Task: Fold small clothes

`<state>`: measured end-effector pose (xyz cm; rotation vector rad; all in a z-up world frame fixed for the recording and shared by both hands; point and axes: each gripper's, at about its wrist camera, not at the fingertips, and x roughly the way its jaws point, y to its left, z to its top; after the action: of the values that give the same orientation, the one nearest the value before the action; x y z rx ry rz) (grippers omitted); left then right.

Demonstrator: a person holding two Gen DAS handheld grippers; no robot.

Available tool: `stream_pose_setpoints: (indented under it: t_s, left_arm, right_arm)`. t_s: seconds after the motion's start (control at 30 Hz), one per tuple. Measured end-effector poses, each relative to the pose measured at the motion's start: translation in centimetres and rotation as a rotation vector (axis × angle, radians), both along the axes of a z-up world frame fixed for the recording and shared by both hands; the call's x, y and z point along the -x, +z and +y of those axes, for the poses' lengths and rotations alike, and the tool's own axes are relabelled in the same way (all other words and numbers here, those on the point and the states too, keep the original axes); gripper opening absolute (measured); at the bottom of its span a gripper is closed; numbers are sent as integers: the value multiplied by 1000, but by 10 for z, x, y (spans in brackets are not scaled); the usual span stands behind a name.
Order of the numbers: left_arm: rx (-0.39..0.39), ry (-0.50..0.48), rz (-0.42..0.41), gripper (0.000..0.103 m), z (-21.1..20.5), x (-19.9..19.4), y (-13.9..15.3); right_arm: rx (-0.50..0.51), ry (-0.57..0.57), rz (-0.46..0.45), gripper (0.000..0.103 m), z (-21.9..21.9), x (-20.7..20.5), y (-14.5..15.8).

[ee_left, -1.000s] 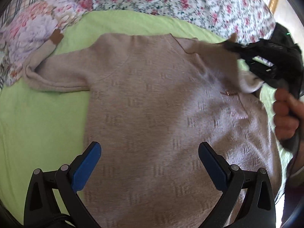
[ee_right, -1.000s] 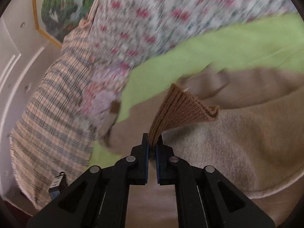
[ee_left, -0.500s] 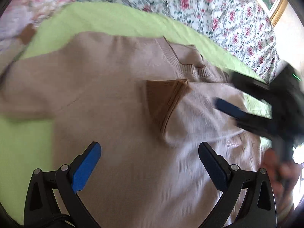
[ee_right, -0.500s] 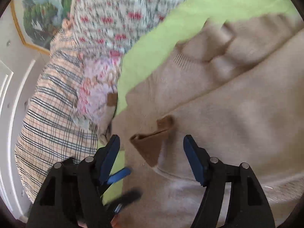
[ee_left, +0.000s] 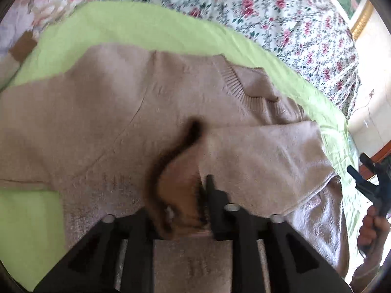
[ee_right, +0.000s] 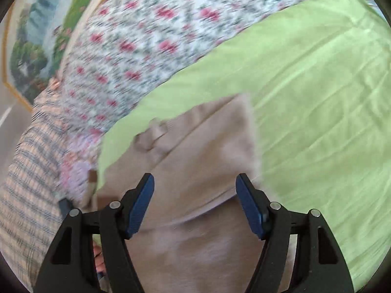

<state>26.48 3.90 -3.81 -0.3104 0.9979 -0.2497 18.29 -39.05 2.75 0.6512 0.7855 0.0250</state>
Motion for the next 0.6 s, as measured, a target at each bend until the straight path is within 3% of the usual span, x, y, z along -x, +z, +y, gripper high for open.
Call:
stream_pose_setpoints:
  t_s: [0.03,0.07,0.13,0.23,0.33,0.37,0.4,0.43,0.53,0.6]
  left_arm:
    - [23,-3,9,37,0,-4,-2]
    - [32,-4,-2,32,-1,-6,-1]
    - [9,-18,-32,5,-6,-7,2]
    - [19,-17,-79,4,0,1,9]
    - [-14,-29,-73,4,2,8,2]
    - [-22,-28,-67,3,3,10,-1]
    - [-22,-25,-62,3,4,11,-3]
    - [-18,-22,-61,3,5,12,-3]
    - [-40,-58,-97,3,-4,12,9]
    - [-45,-97,-112,3,-17,8,12]
  right_arm:
    - [6,-4,10,71,-8,-11,-2]
    - [15,-7,19,71,-13,-18,-4]
    - [46,-5,62,71,-23,-45,-11]
    - [75,20,128,71,-28,-73,-28]
    - [78,72,195,71,-20,-95,-52]
    - [56,119,210,67,-11,-99,-62]
    - [65,143,215,35,-5,-99,-64]
    - [100,159,223,12,1,-97,-61]
    - [272,135,120,12,11,-80,-21]
    - [373,80,106,10,4,-76,-6]
